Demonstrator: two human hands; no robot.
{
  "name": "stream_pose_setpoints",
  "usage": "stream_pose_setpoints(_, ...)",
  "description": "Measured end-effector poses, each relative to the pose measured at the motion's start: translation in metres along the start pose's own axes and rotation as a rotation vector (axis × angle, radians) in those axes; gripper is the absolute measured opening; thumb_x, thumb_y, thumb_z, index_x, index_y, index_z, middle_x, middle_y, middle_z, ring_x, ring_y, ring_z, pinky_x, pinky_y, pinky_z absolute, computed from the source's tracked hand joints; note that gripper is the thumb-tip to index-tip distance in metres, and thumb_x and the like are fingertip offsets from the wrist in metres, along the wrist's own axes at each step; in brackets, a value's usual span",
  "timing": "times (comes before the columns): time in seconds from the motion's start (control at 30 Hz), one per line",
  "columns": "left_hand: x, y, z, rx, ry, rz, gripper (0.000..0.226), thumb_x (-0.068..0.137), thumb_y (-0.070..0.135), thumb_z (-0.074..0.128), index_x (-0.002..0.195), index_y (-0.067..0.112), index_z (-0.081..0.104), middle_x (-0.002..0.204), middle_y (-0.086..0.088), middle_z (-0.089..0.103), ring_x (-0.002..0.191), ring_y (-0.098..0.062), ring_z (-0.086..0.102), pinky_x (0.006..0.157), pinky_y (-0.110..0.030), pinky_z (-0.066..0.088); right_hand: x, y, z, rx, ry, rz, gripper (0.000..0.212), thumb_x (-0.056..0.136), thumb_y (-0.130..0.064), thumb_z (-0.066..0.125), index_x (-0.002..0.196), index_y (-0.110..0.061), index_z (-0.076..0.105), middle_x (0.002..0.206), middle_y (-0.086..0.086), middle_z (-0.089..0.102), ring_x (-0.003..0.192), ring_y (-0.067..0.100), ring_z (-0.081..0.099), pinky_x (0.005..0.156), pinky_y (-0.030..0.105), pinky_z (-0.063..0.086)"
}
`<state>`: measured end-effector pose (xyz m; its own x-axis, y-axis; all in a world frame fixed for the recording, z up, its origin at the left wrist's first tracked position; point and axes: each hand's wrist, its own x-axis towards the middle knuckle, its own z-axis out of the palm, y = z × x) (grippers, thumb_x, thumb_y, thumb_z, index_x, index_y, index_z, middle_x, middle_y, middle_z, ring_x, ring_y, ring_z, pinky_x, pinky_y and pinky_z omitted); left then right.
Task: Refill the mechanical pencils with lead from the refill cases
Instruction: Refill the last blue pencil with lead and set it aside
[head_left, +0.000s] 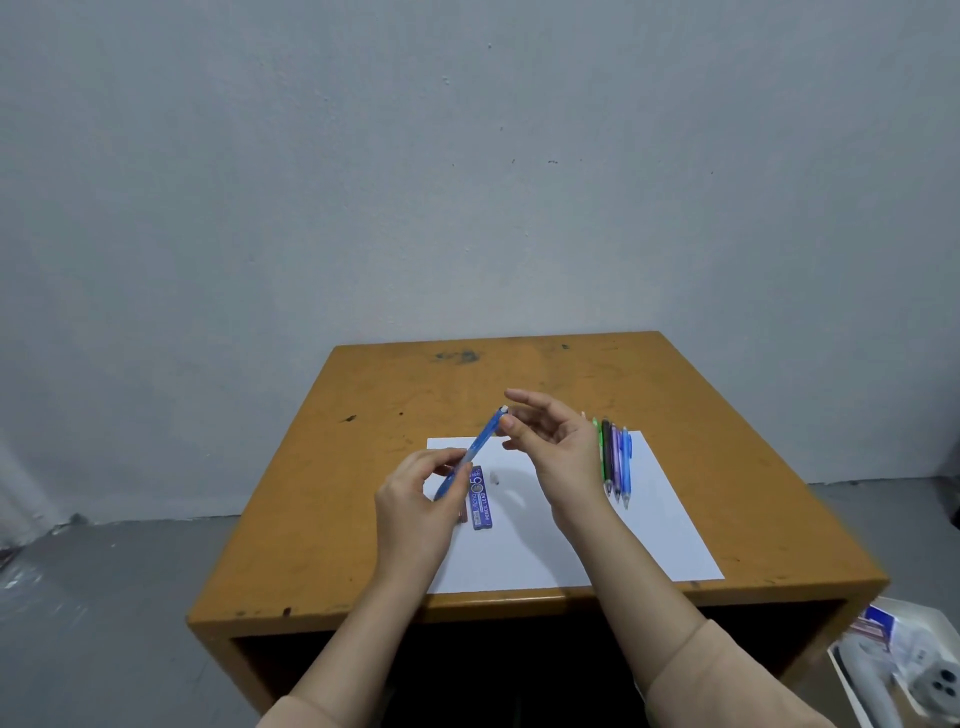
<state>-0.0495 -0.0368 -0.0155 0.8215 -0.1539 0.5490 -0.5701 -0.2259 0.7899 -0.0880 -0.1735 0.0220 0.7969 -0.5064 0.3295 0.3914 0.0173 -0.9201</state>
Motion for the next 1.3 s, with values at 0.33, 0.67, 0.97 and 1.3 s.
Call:
stream_pose_setpoints(0.33,-0.003,-0.044,-0.003,0.183,-0.008,0.009,0.014,0.081,0.015,0.074,0.092,0.022,0.071,0.088,0.019,0.063,0.084,-0.007,0.062,0.072,-0.047,0.054,0.013,0.041,-0.02,-0.519,0.006,0.126,0.022,0.088,-0.005,0.063,0.103,-0.018,0.072,0.089,-0.007,0.068,0.084,0.005,0.061,0.073,0.013,0.048)
stream_pose_setpoints(0.67,-0.007,-0.053,-0.001,0.24,0.014,0.045,0.011,0.081,0.015,0.073,0.091,0.018,0.07,0.088,0.015,0.062,0.082,-0.009,0.061,0.072,-0.048,0.052,0.017,0.061,-0.021,-0.881,-0.149,0.223,0.026,0.092,-0.014,0.06,0.116,-0.011,0.068,0.108,0.005,0.066,0.089,0.009,0.054,0.079,0.018,0.041)
stream_pose_setpoints(0.97,-0.006,-0.054,-0.002,0.234,0.004,-0.01,0.014,0.082,0.018,0.071,0.095,0.019,0.068,0.092,0.017,0.061,0.085,-0.005,0.06,0.076,-0.044,0.053,0.019,0.069,-0.017,-0.996,-0.183,0.173,0.022,0.089,-0.02,0.064,0.109,-0.013,0.071,0.098,-0.005,0.049,0.087,0.007,0.046,0.077,0.018,0.035)
stream_pose_setpoints(1.3,-0.007,-0.05,-0.001,0.319,0.004,0.061,0.014,0.08,0.013,0.075,0.091,0.017,0.068,0.091,0.012,0.064,0.083,-0.007,0.059,0.078,-0.035,0.045,0.018,0.071,-0.016,-0.964,-0.146,0.178,0.01,0.087,-0.016,0.065,0.091,-0.013,0.073,0.097,-0.001,0.055,0.081,0.005,0.047,0.068,0.015,0.034)
